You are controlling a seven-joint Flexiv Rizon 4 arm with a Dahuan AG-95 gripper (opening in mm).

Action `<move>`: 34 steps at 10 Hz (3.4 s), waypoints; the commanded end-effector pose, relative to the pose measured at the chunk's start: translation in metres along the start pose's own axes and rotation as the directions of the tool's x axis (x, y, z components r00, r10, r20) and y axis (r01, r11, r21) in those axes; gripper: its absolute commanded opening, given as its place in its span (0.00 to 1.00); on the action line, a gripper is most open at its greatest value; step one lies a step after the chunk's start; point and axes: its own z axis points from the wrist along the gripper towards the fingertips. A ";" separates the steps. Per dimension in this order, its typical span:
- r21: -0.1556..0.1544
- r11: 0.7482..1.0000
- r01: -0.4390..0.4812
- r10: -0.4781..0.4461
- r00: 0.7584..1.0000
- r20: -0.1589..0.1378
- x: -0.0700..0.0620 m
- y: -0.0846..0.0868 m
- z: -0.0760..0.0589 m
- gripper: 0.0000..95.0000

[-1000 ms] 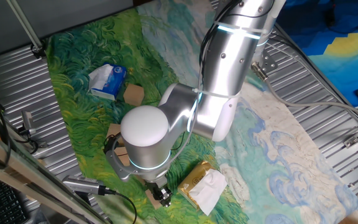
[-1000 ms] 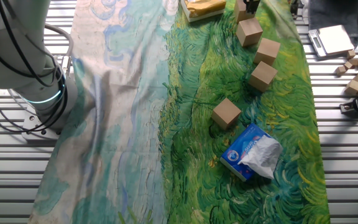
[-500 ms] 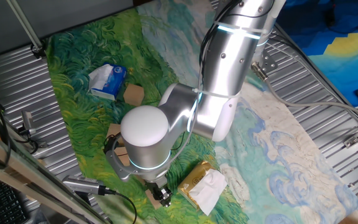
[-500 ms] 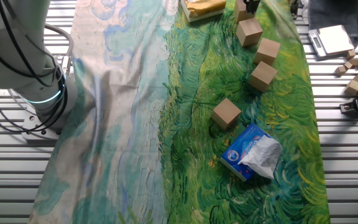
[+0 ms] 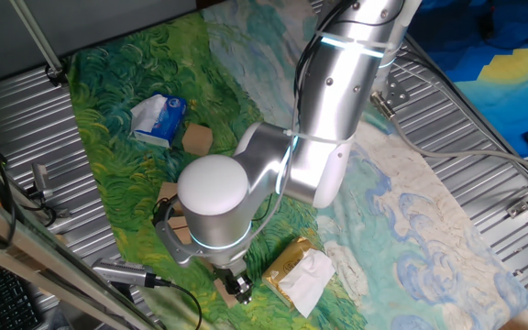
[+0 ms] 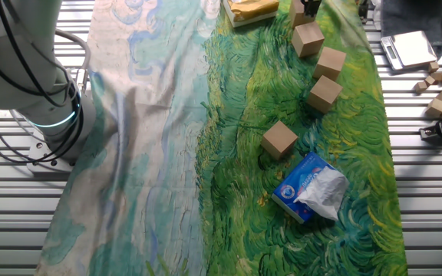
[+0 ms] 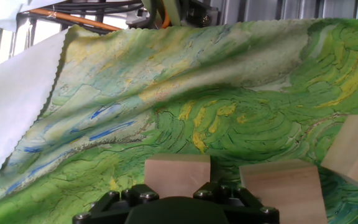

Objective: Stack the blocks in a vertical line of five

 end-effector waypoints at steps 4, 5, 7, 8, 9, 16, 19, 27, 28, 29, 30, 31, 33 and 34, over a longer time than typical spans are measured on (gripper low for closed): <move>0.029 0.993 0.116 -0.113 0.990 -0.088 0.046 -0.033 -0.090 0.00; 0.028 0.992 0.124 -0.121 0.989 -0.089 0.045 -0.036 -0.086 0.00; 0.028 0.991 0.129 -0.126 0.988 -0.091 0.047 -0.040 -0.084 0.00; 0.024 0.990 0.141 -0.138 0.986 -0.091 0.050 -0.047 -0.083 0.00; 0.019 0.985 0.171 -0.168 0.982 -0.088 0.055 -0.062 -0.082 0.00; 0.011 0.976 0.217 -0.215 0.972 -0.093 0.067 -0.097 -0.082 0.00; 0.066 0.981 0.183 -0.176 0.979 -0.103 0.067 -0.097 -0.082 0.00; 0.091 0.995 0.044 -0.036 0.996 -0.079 0.067 -0.097 -0.082 0.00; 0.092 0.995 0.036 -0.030 0.997 -0.075 0.067 -0.097 -0.082 0.00; 0.087 0.996 0.026 -0.019 0.997 -0.072 0.067 -0.097 -0.082 0.00; 0.081 0.997 0.009 -0.004 0.998 -0.070 0.067 -0.097 -0.082 0.00; 0.067 0.998 0.013 -0.009 0.998 -0.066 0.067 -0.097 -0.082 0.00; 0.017 0.999 0.040 -0.039 0.997 -0.064 0.067 -0.097 -0.082 0.00; -0.002 0.998 0.063 -0.063 0.996 -0.063 0.071 -0.112 -0.089 0.00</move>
